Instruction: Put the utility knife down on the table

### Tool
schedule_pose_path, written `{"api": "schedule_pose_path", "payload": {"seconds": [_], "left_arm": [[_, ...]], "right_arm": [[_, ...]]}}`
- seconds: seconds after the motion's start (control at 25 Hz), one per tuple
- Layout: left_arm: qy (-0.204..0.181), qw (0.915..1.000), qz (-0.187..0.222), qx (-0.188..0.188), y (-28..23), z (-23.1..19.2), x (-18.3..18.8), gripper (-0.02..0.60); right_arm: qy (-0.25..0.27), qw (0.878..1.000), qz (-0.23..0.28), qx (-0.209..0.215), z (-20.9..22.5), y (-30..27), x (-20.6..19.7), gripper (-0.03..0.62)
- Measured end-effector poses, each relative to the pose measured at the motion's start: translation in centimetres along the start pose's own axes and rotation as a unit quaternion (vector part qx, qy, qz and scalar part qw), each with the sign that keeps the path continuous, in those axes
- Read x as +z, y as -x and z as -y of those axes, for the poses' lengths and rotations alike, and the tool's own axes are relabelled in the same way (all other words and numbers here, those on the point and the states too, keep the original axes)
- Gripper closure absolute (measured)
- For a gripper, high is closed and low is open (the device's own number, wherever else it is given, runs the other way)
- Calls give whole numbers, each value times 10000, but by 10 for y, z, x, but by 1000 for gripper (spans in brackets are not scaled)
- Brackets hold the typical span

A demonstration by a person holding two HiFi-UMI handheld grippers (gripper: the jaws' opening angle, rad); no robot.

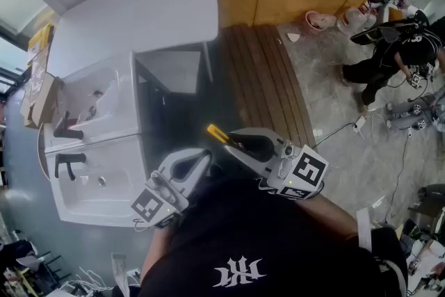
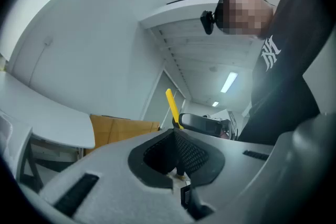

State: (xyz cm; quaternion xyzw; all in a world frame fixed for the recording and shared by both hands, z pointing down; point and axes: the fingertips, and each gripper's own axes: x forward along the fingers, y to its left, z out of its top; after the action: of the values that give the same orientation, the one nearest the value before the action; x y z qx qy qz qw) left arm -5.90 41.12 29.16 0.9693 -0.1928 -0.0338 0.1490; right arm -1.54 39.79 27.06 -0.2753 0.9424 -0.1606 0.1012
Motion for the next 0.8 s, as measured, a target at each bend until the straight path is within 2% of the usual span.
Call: {"api": "schedule_pose_path", "payload": {"seconds": [0.24, 0.36, 0.64, 0.8], "left_arm": [[39, 9998, -152, 108, -25, 7, 0, 575], [-85, 9996, -192, 192, -36, 7, 0, 575], [51, 9982, -479, 346, -61, 17, -7, 575], [125, 9972, -564, 473, -79, 22, -13, 575]], "right_arm": [[-33, 10000, 34, 44, 16, 19, 11, 540], [-132, 9998, 109, 83, 24, 28, 16, 540], [-436, 9982, 371, 151, 46, 51, 26, 539], [-420, 9983, 358, 212, 60, 70, 27, 539]]}}
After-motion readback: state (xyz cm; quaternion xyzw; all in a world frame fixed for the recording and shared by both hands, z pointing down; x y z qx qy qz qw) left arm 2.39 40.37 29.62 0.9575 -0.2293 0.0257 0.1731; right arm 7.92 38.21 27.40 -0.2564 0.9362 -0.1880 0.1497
